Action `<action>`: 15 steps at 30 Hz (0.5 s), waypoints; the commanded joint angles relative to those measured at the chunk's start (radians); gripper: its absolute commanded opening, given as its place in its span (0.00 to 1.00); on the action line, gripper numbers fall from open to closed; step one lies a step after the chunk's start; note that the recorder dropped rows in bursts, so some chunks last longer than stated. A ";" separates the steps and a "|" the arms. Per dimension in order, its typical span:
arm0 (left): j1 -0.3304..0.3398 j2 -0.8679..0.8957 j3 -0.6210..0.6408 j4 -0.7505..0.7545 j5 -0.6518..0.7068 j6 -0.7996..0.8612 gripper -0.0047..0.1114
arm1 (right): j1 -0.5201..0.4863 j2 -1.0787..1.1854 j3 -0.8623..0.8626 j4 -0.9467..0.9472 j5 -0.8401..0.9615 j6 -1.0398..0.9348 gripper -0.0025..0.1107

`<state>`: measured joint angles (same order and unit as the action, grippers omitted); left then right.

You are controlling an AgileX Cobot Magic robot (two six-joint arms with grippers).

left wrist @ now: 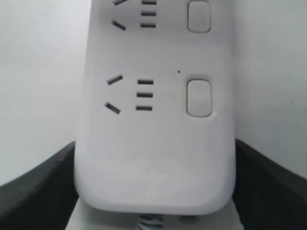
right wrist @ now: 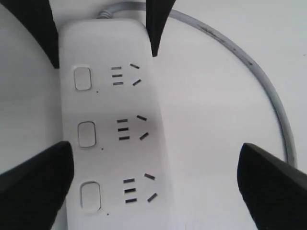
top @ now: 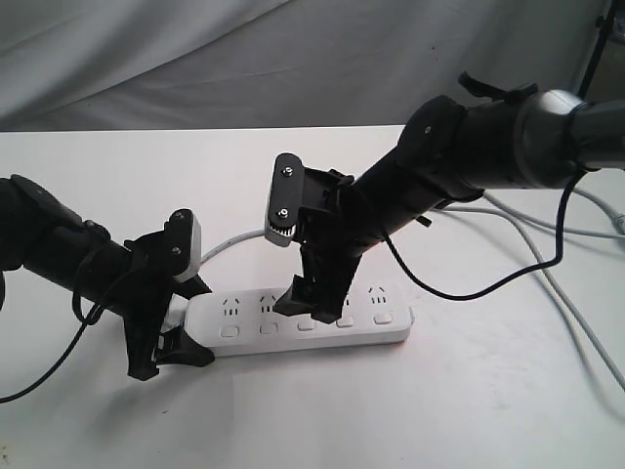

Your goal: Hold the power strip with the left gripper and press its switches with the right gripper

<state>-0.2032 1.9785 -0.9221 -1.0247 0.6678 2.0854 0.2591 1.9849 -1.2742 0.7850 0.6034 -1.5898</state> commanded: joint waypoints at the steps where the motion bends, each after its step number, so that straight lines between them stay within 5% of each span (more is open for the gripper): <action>1: -0.007 0.001 -0.003 0.008 -0.039 0.009 0.04 | -0.021 -0.008 0.004 -0.020 0.018 0.015 0.77; 15: -0.007 0.001 -0.003 0.008 -0.039 0.009 0.04 | -0.029 0.023 0.009 -0.039 -0.015 0.016 0.77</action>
<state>-0.2032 1.9785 -0.9221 -1.0247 0.6678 2.0872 0.2365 1.9959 -1.2742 0.7498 0.6002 -1.5721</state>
